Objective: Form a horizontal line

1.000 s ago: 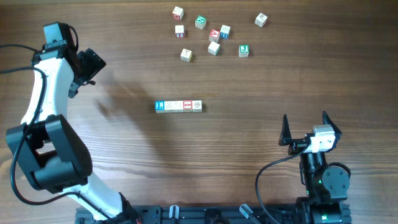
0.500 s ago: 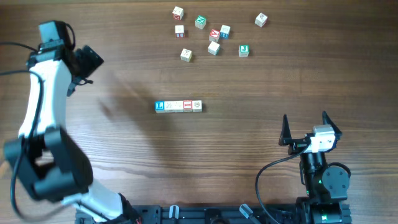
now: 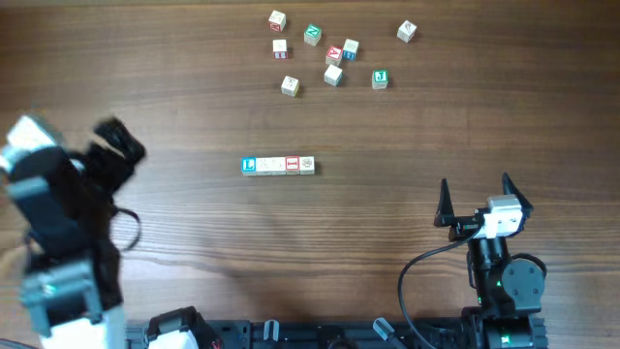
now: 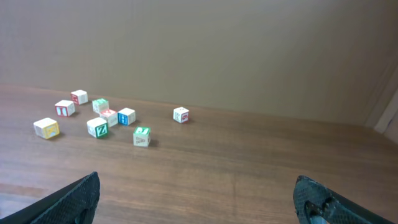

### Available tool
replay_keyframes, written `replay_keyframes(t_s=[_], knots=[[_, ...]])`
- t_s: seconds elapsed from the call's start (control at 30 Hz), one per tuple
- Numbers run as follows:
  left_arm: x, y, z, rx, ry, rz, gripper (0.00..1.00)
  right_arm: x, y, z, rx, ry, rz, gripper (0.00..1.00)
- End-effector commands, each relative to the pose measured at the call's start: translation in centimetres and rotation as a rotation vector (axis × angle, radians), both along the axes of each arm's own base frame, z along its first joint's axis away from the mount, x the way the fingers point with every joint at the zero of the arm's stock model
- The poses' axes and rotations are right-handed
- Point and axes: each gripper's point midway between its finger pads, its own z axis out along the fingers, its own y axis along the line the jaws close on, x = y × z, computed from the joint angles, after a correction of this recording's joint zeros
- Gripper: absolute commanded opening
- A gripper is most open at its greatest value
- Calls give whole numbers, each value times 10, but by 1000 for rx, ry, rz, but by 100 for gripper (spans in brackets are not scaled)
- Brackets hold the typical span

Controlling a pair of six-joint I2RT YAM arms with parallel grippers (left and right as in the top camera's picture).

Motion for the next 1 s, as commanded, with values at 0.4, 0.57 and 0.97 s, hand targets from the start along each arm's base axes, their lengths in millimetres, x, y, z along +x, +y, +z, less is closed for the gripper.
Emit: replay_keyframes(t_s=[0.4, 0.57, 0.97], knots=[[-113, -29, -149, -94, 353, 6, 100, -1, 2, 2, -14, -11, 12, 100], [-79, -15, -127, 0, 76, 27, 100, -1, 2, 2, -14, -11, 12, 100], [-20, -26, -138, 92, -366, -71, 100, -1, 2, 2, -14, -11, 12, 100]])
